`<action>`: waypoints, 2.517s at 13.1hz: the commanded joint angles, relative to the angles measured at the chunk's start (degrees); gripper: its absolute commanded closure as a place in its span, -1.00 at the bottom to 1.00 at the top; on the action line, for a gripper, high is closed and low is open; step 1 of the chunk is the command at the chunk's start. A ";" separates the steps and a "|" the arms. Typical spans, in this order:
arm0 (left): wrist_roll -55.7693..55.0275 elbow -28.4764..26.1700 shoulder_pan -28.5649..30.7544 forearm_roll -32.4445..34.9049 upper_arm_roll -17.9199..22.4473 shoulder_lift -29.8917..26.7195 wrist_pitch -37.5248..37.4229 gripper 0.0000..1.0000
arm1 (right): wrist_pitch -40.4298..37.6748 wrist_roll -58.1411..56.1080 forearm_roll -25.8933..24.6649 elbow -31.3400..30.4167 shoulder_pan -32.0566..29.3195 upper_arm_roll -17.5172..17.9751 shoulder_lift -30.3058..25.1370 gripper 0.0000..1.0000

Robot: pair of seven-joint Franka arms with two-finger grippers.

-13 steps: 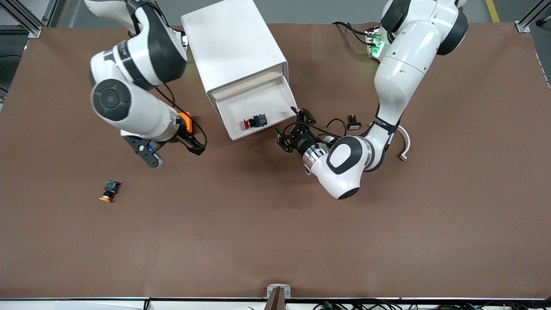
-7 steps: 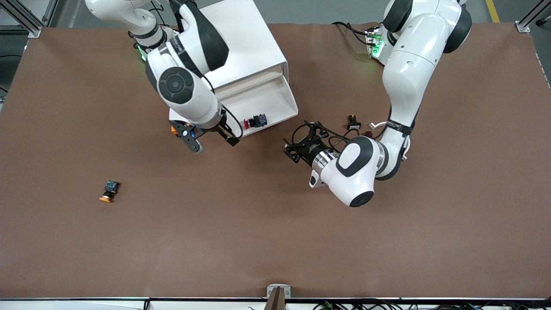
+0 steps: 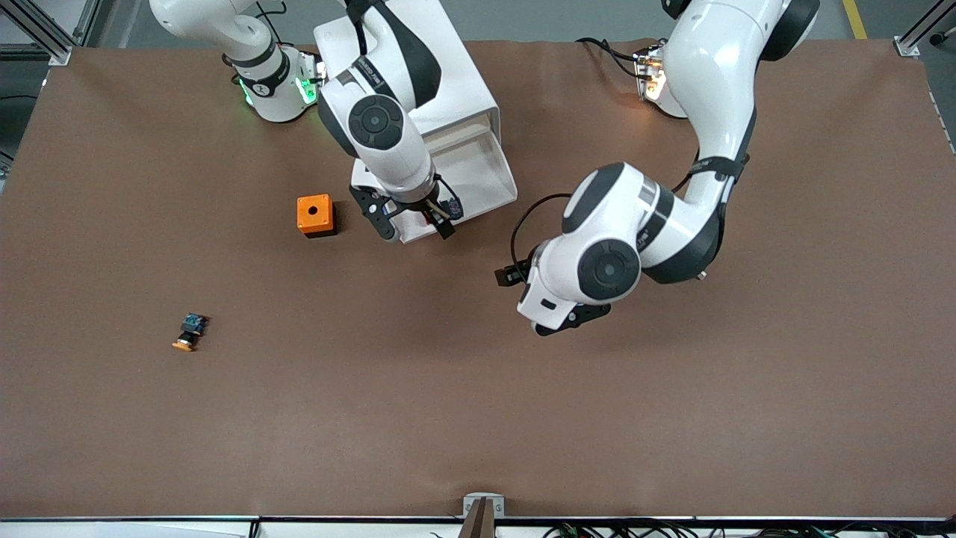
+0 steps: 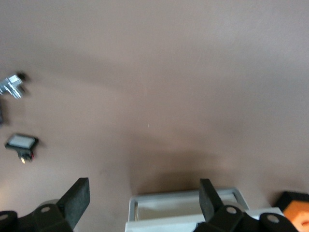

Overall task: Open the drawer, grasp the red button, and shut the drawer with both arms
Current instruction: 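Grasp the red button with the right gripper while the left gripper releases, then lift the red button out of the drawer with the right gripper, then carry the red button toward the yellow button with the right gripper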

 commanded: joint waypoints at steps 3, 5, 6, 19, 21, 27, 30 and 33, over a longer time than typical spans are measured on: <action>0.84 -0.97 -4.31 12.61 0.80 -1.42 1.13 -0.99 | 5.61 3.27 0.97 -4.17 3.62 -0.73 -0.69 -0.99; 0.75 -1.23 -4.14 12.72 0.89 -2.56 2.88 -0.99 | 5.52 3.27 0.97 -4.17 4.15 -0.73 -0.78 -0.94; 0.75 -1.23 -4.14 12.80 0.89 -2.57 3.85 -0.99 | 5.52 3.27 0.97 -4.17 4.15 -0.73 -0.78 -0.88; -2.50 -3.87 -4.41 12.36 0.63 -2.04 9.57 -0.99 | 0.18 -1.11 0.44 -0.76 1.35 -1.08 -1.74 1.00; -2.24 -3.96 -4.41 12.36 0.54 -1.87 9.57 -0.99 | -3.25 -3.04 0.44 2.32 -1.03 -1.08 -2.01 1.00; -2.15 -3.96 -4.49 12.36 0.54 -1.25 9.57 -0.99 | -9.24 -27.70 0.26 4.78 -12.79 -1.35 -5.52 0.99; -2.59 -4.75 -4.67 12.36 0.45 -1.25 9.92 -0.99 | -10.30 -41.24 0.35 5.14 -20.09 -1.35 -5.44 0.99; -3.72 -7.64 -6.16 12.28 0.45 -1.25 12.90 -0.99 | -9.95 -54.77 0.35 5.14 -26.42 -1.35 -4.82 0.99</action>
